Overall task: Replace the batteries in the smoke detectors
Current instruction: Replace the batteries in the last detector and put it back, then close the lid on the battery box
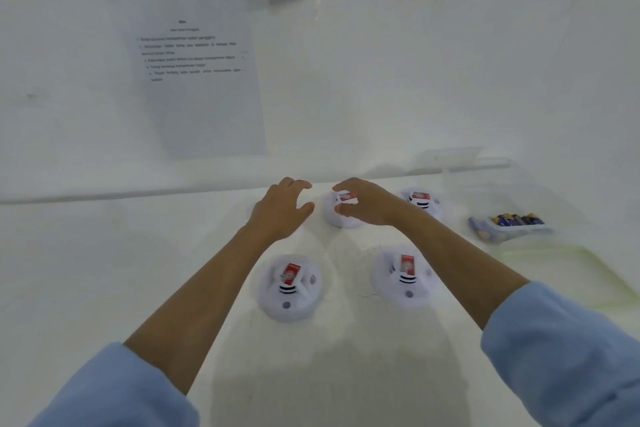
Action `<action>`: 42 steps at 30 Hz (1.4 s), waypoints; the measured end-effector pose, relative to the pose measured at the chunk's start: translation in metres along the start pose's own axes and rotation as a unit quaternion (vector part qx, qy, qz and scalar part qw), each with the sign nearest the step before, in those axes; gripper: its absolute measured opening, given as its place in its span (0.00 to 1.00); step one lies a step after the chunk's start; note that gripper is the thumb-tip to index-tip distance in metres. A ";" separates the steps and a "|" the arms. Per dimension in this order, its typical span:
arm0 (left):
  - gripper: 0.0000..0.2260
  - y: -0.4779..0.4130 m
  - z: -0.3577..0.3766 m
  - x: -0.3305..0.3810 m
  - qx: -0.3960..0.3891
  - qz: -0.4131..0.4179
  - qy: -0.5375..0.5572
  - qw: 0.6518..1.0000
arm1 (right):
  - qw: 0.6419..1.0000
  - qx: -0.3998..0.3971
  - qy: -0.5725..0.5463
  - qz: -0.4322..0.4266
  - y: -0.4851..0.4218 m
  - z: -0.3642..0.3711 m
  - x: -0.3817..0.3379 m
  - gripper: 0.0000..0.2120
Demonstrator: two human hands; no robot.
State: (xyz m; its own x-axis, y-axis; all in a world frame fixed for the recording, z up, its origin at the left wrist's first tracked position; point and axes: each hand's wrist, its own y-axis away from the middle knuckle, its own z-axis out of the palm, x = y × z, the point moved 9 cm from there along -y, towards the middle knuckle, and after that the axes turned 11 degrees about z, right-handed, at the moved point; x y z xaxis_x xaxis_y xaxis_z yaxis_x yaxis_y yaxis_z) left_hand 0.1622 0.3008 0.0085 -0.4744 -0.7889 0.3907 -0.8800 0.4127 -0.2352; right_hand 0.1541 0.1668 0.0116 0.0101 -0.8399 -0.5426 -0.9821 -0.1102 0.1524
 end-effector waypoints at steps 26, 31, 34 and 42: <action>0.19 -0.016 0.109 0.238 -0.030 0.051 0.063 0.996 | 0.999 0.027 -0.004 0.023 0.124 -0.127 0.214 0.21; 0.18 -0.013 0.144 0.264 -0.043 0.028 0.084 0.995 | 0.999 0.053 0.000 -0.008 0.144 -0.154 0.266 0.17; 0.20 -0.002 0.168 0.277 -0.081 0.038 0.063 0.994 | 0.999 0.047 0.003 -0.021 0.157 -0.160 0.295 0.17; 0.19 0.010 0.187 0.275 -0.098 0.040 0.036 0.994 | 0.995 -0.019 0.095 0.015 0.164 -0.143 0.366 0.26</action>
State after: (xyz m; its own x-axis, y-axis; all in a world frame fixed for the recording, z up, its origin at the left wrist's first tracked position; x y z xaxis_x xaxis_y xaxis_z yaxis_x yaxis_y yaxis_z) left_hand 0.0274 0.0031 -0.0525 -0.5381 -0.7179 0.4417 -0.8233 0.5600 -0.0928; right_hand 0.0240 -0.2350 -0.0439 0.0203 -0.9283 -0.3713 -0.9746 -0.1012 0.1996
